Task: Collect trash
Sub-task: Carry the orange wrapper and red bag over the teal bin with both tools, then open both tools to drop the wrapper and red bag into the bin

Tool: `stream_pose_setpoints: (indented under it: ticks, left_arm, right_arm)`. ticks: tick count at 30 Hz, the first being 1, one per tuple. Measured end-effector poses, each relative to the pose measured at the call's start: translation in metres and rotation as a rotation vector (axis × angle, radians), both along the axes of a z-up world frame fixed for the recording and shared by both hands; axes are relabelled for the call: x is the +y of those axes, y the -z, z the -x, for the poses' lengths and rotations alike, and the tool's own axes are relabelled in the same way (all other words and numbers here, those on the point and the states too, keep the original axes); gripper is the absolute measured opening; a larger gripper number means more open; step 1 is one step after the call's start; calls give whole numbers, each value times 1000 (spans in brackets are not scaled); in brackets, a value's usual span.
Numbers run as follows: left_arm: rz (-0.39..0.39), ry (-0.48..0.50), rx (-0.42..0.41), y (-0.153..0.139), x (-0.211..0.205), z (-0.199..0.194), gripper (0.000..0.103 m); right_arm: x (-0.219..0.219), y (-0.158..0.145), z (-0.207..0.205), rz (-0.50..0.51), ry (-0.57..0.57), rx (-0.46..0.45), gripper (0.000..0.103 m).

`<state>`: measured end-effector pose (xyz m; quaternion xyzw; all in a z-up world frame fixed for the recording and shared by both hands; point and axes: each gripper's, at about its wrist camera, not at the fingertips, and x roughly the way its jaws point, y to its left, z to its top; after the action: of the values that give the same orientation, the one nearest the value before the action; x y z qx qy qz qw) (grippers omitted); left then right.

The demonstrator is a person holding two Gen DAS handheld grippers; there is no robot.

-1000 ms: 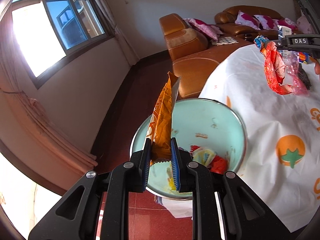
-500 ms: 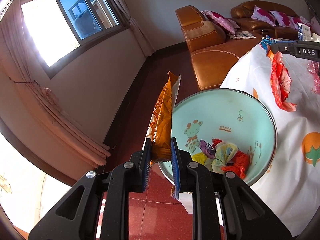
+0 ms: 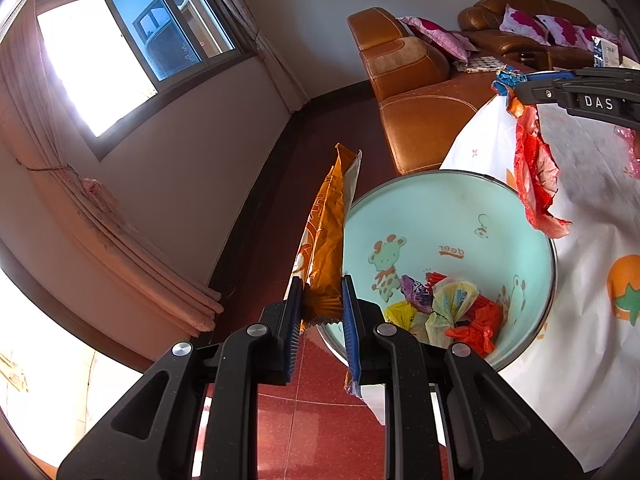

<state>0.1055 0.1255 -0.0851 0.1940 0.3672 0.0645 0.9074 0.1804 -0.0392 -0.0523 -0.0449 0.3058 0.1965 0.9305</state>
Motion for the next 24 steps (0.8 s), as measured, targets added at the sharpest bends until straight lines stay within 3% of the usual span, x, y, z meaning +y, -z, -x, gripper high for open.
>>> stream_pose_setpoints:
  ticks: [24]
  left_arm:
    - [21, 0, 1, 1, 1, 0, 19]
  right_arm:
    - [15, 5, 0, 17, -27, 12, 16]
